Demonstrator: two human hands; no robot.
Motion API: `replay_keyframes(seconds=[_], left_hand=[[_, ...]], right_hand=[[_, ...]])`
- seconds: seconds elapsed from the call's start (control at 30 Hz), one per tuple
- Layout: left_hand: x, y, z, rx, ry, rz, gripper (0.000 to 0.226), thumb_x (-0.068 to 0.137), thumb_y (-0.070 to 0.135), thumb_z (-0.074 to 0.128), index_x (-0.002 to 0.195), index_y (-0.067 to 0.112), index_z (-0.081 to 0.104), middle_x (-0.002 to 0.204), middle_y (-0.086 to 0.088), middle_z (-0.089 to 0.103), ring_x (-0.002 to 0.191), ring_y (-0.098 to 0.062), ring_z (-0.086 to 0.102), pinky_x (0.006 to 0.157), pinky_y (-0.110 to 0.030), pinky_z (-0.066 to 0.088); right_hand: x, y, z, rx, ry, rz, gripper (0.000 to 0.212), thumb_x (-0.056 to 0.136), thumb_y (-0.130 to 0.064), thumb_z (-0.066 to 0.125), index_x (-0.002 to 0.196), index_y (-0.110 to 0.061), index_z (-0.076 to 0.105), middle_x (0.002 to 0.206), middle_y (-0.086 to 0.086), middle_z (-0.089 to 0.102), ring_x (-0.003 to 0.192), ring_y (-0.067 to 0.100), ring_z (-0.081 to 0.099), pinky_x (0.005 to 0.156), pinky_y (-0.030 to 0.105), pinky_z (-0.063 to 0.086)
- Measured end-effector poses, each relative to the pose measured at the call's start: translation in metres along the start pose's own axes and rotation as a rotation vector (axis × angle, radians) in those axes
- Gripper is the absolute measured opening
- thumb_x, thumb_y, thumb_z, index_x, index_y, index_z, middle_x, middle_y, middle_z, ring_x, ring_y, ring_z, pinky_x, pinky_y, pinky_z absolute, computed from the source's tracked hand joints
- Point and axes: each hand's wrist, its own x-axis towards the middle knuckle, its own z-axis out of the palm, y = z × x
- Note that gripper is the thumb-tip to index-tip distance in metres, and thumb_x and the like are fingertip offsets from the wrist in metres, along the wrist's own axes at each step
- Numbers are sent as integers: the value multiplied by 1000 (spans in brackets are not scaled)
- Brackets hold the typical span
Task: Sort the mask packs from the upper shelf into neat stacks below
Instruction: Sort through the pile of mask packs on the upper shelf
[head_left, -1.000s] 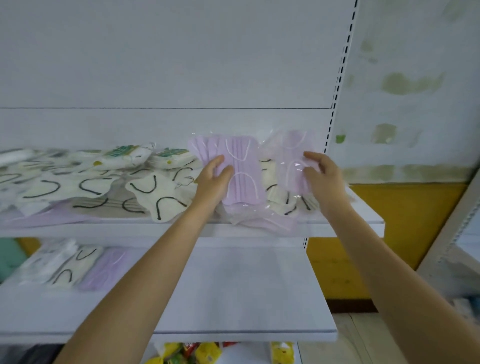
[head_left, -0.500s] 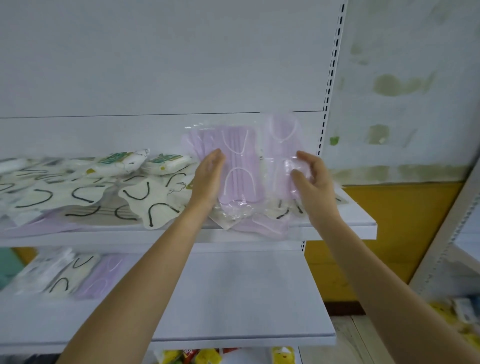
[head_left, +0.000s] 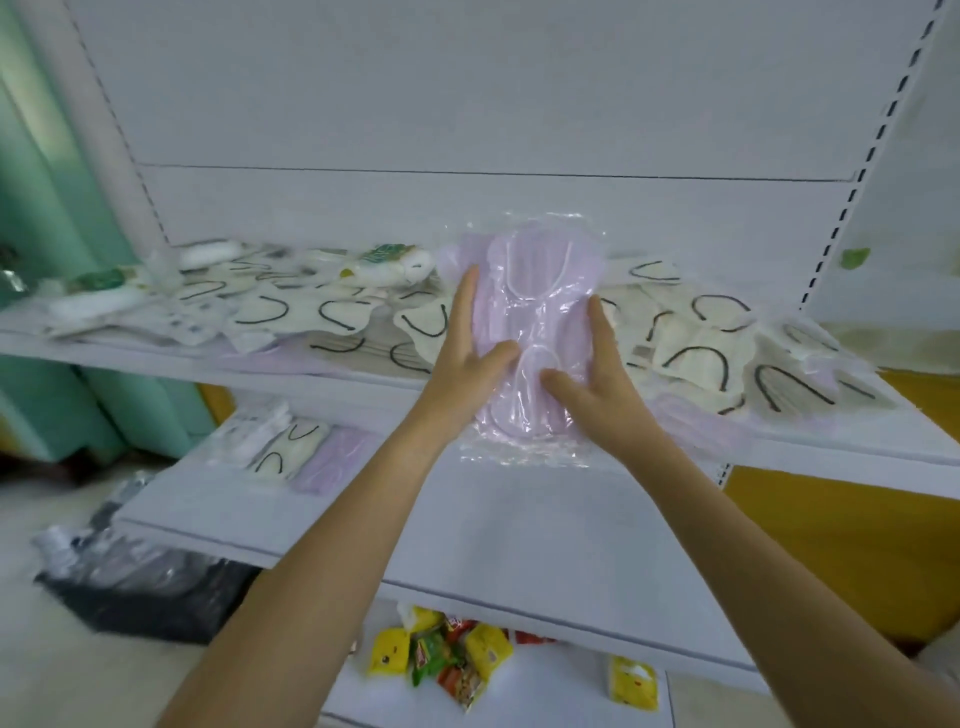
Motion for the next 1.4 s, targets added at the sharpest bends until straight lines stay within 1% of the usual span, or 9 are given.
replay_keyframes(seconds=[0.23, 0.37, 0.43, 0.57, 0.63, 0.8, 0.97, 1.23, 1.4], left_hand=[[-31, -14, -114, -58, 101, -108, 92, 91, 1, 49, 146, 37, -15, 145, 27, 4, 85, 31, 47, 76, -10, 48], [-41, -28, -168, -133, 72, -145, 103, 83, 11, 60, 142, 50, -15, 151, 23, 7, 117, -1, 52, 96, -33, 49], [-51, -42, -200, -144, 47, -194, 105, 81, 13, 61, 140, 52, -16, 155, 16, 12, 118, -10, 53, 99, -39, 48], [-89, -82, -261, -34, 27, -372, 114, 68, 30, 68, 138, 55, -18, 157, 14, 8, 132, -14, 40, 106, -44, 40], [-110, -105, -287, -25, 99, -484, 109, 79, 21, 65, 142, 45, -21, 158, 10, 5, 135, -17, 34, 106, -39, 38], [-141, -157, -326, 10, 248, -687, 89, 88, 5, 56, 150, 25, -5, 145, -7, 35, 94, -14, 51, 61, -20, 42], [-125, -207, -347, -74, 361, -795, 83, 86, 7, 57, 149, 25, 6, 132, -7, 47, 100, -23, 56, 89, -43, 50], [-40, -295, -340, 13, 72, -883, 73, 90, 10, 52, 149, 28, 14, 131, -8, 51, 96, -19, 56, 69, -24, 47], [5, -342, -353, 71, -114, -984, 66, 92, 15, 53, 148, 27, 21, 129, 0, 50, 96, -16, 54, 84, -28, 41]], right_hand=[[2, -48, 113, -182, -4, -160, 91, 76, -37, 52, 150, -13, 5, 155, 3, 17, 141, 17, 20, 112, 30, 20], [-3, -61, 166, -47, -60, -91, 85, 88, -17, 59, 149, -9, 0, 155, 1, 10, 139, 5, 9, 102, 9, 7], [-9, -62, 197, 14, -111, -47, 86, 88, -16, 60, 149, -10, -1, 154, 0, 9, 137, 2, 8, 104, 11, 8], [-30, -47, 271, 66, -224, 90, 85, 89, -16, 60, 149, -11, 1, 154, 3, 11, 141, 11, 12, 101, 9, 11], [-43, -41, 309, 94, -267, 174, 85, 88, -15, 62, 149, -12, 4, 153, 3, 16, 140, 13, 17, 106, 15, 16], [-59, -19, 386, 129, -301, 389, 80, 87, -18, 64, 149, -14, 13, 149, 5, 24, 136, 20, 27, 111, 34, 28], [-60, 18, 420, 488, -227, 761, 63, 94, -16, 53, 148, -20, 20, 142, 6, 40, 110, 17, 51, 89, 29, 43], [19, 106, 444, 508, -183, 844, 59, 63, 0, 57, 121, -8, 53, 92, 6, 62, 77, 19, 60, 57, 21, 49], [76, 168, 464, 498, -72, 919, 62, 68, 3, 58, 128, -12, 48, 104, 10, 58, 78, 19, 57, 57, 24, 47]])
